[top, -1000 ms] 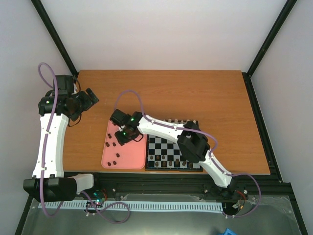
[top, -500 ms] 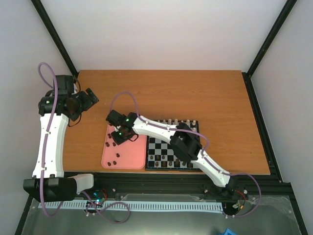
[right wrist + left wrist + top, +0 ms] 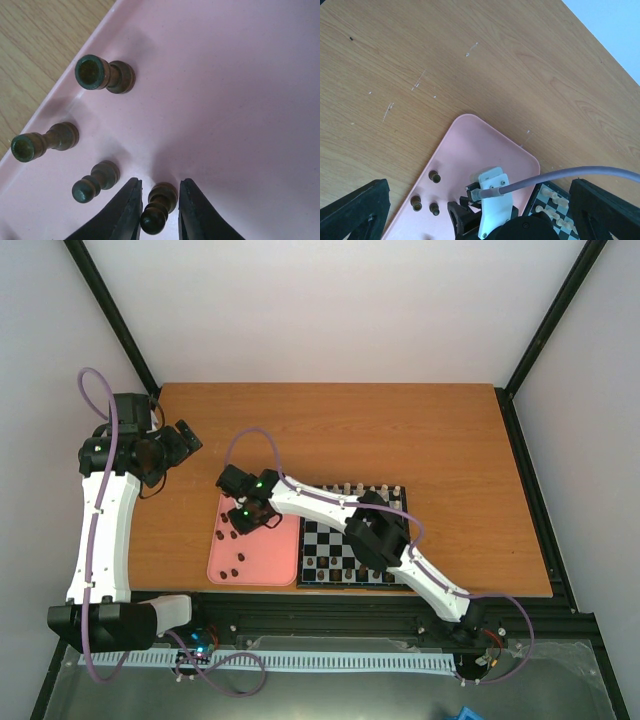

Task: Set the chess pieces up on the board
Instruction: Pick up the chess piece from the storage box.

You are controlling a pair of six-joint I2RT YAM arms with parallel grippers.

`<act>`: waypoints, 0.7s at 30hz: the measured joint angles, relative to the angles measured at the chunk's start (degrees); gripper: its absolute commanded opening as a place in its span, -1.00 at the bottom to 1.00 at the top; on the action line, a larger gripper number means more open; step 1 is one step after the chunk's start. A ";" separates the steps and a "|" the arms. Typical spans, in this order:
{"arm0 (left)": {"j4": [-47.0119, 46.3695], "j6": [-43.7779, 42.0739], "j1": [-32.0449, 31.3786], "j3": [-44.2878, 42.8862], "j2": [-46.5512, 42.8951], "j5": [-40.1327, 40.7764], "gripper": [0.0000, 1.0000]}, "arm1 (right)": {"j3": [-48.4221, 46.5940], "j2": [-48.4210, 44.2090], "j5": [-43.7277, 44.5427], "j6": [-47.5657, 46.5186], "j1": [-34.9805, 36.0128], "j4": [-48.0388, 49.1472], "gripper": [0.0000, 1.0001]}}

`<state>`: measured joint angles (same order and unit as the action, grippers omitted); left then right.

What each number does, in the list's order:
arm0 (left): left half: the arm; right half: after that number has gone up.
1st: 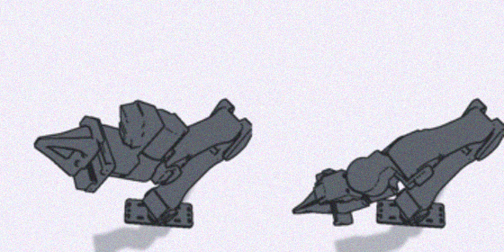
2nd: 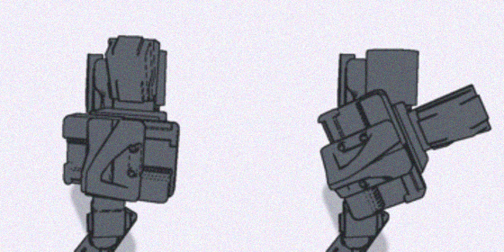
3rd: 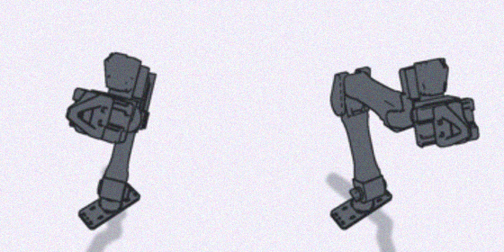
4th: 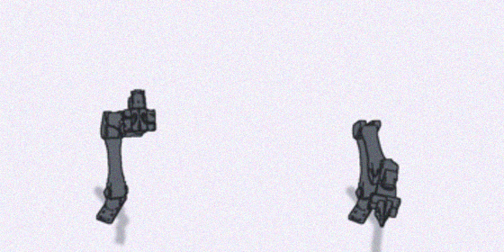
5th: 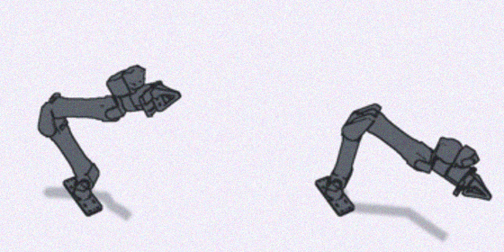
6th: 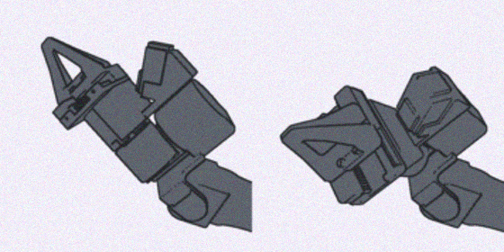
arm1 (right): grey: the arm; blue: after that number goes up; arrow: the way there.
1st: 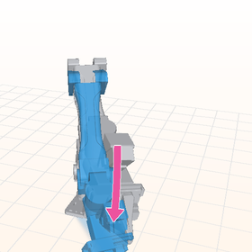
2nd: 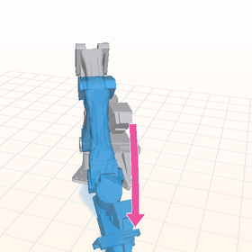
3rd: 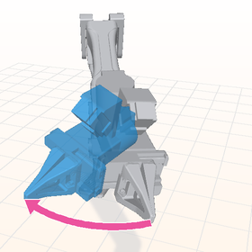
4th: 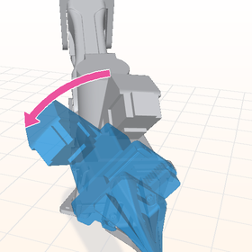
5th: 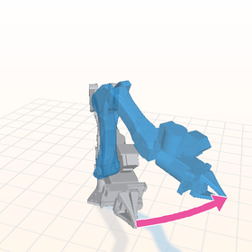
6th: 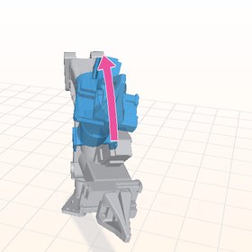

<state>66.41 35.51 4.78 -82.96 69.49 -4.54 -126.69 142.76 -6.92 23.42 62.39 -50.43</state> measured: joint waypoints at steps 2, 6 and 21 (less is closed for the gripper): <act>0.00 0.00 -0.02 0.00 0.00 0.00 1.00 | -0.07 0.20 -0.33 -0.04 -0.07 -0.20 -0.65; -0.02 0.00 0.00 0.00 0.00 -0.07 1.00 | -0.44 0.63 -0.81 -0.11 -0.07 -0.44 -0.84; 0.00 0.00 0.00 0.00 0.00 -0.48 1.00 | 16.26 -13.66 5.03 1.05 -1.11 -1.03 -0.94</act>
<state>66.41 35.51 4.78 -82.96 69.49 -5.02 -110.43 129.10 -1.89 24.47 61.28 -51.46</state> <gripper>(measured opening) 0.999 0.099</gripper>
